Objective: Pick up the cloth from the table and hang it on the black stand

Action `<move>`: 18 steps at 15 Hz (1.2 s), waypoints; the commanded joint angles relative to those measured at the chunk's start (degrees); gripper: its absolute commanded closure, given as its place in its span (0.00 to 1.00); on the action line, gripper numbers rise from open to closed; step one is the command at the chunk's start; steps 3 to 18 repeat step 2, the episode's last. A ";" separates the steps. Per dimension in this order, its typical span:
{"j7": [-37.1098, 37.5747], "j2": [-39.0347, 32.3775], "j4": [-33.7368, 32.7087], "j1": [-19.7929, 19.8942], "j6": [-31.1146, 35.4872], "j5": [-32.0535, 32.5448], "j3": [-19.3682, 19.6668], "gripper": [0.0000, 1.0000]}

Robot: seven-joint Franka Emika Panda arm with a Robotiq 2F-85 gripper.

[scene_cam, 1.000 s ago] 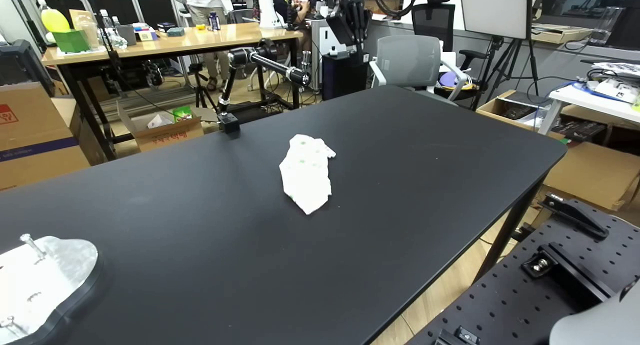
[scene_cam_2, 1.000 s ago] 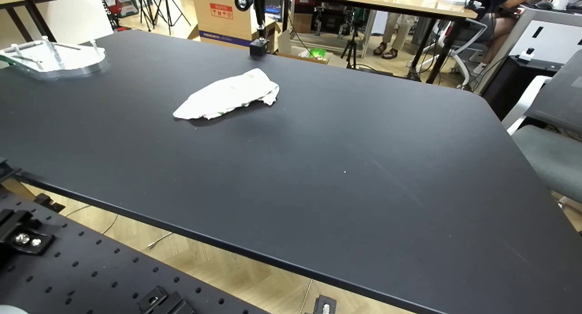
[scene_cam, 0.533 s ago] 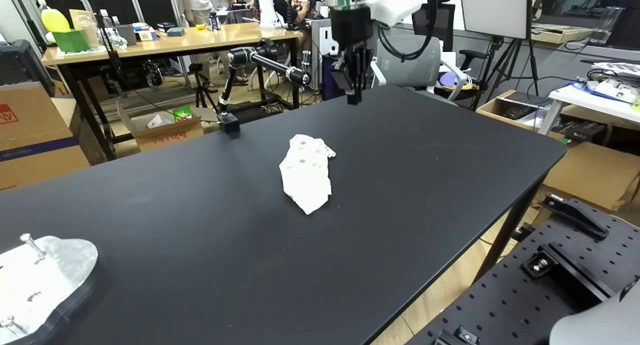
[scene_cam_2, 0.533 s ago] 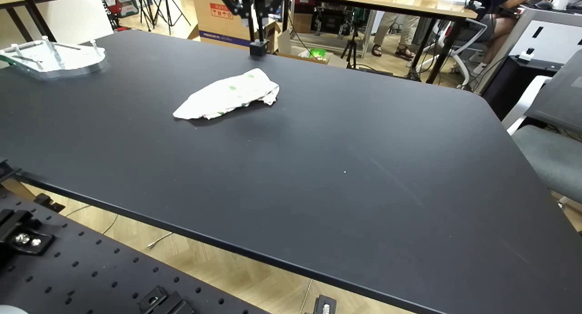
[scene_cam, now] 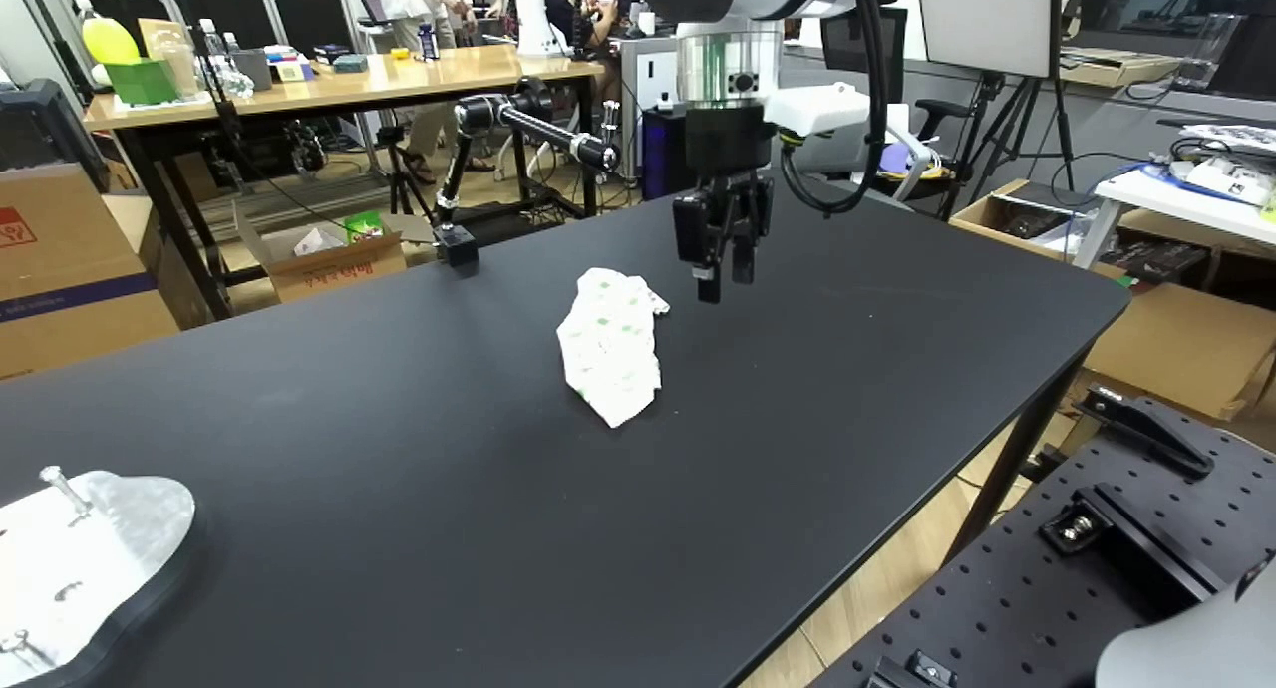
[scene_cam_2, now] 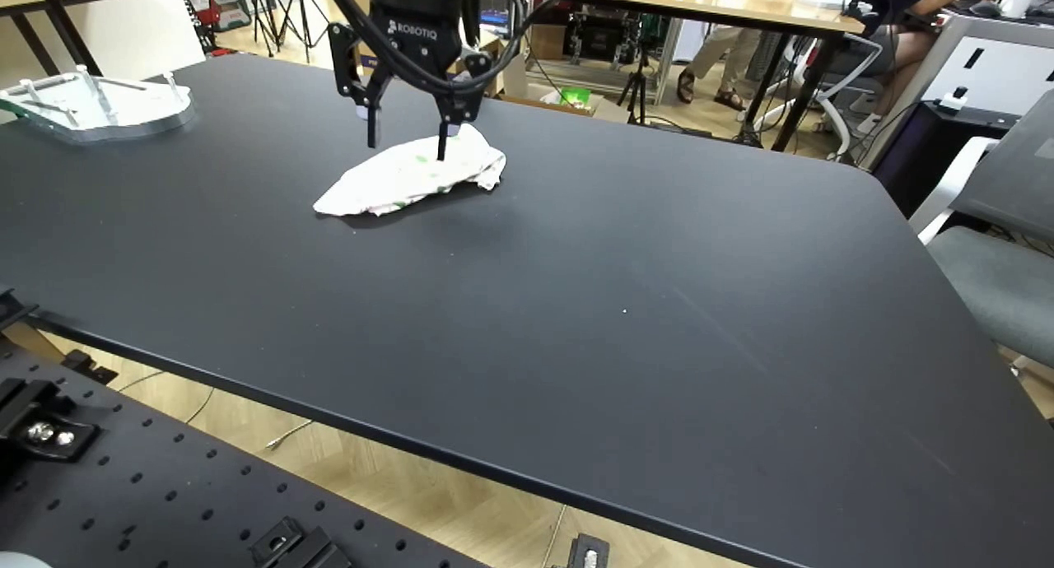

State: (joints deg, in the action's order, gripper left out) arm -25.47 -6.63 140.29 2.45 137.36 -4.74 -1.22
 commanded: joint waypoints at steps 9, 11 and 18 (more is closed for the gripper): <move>-0.32 -0.27 -0.09 0.07 -0.20 -0.29 -0.02 0.28; -0.32 -0.27 -0.09 0.07 -0.20 -0.29 -0.02 0.28; -0.32 -0.27 -0.09 0.07 -0.20 -0.29 -0.02 0.28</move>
